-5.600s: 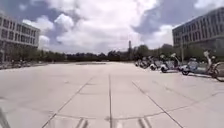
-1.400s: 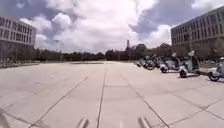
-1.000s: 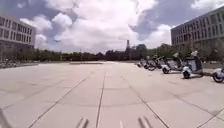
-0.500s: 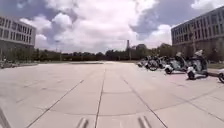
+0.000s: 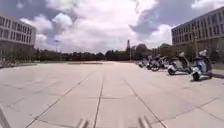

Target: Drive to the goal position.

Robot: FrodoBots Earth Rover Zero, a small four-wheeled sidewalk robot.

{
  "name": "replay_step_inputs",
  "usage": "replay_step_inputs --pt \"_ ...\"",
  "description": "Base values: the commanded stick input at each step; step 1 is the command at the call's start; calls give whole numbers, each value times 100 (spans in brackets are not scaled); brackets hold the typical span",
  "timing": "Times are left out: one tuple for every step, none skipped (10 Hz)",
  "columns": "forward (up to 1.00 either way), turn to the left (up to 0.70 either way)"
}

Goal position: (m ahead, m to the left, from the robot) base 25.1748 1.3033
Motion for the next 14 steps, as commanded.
replay_step_inputs --pt "50 0" --pt "50 0" --pt "50 0" --pt "50 0" --pt "50 0" --pt "50 0" --pt "50 0" --pt "50 0" --pt "50 0" --pt "50 0" --pt "50 0" --pt "50 0" --pt "50 0" --pt "50 0"
